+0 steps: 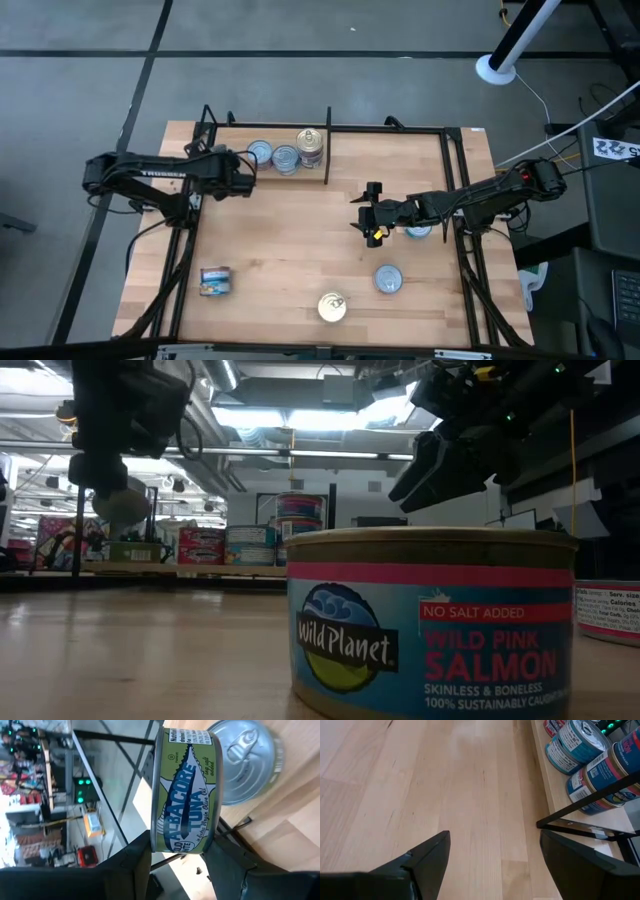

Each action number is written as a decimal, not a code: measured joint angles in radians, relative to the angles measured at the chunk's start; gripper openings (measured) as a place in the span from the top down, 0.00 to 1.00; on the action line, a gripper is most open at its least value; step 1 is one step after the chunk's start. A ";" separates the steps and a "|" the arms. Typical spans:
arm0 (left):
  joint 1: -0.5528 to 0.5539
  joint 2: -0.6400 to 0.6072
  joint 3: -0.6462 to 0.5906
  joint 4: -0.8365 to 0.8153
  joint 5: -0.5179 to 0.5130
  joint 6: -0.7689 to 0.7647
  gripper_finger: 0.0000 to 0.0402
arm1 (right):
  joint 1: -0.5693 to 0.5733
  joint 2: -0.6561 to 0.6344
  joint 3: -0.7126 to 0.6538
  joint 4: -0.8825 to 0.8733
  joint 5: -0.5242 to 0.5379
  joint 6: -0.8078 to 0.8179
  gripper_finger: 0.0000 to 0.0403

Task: Stack canned seafood by type on shelf
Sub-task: Stack the green tuna can on top of the green tuna can on the shelf

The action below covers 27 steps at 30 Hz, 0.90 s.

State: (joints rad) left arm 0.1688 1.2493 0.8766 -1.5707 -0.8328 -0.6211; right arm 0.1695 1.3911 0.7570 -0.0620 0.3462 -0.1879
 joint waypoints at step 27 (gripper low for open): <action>0.111 0.186 -0.002 0.091 -0.026 -0.008 0.61 | 0.000 0.000 0.000 0.000 0.000 0.000 0.24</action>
State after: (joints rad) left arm 0.2798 1.4352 0.8749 -1.4797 -0.8585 -0.6289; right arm 0.1694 1.3911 0.7570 -0.0624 0.3460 -0.1879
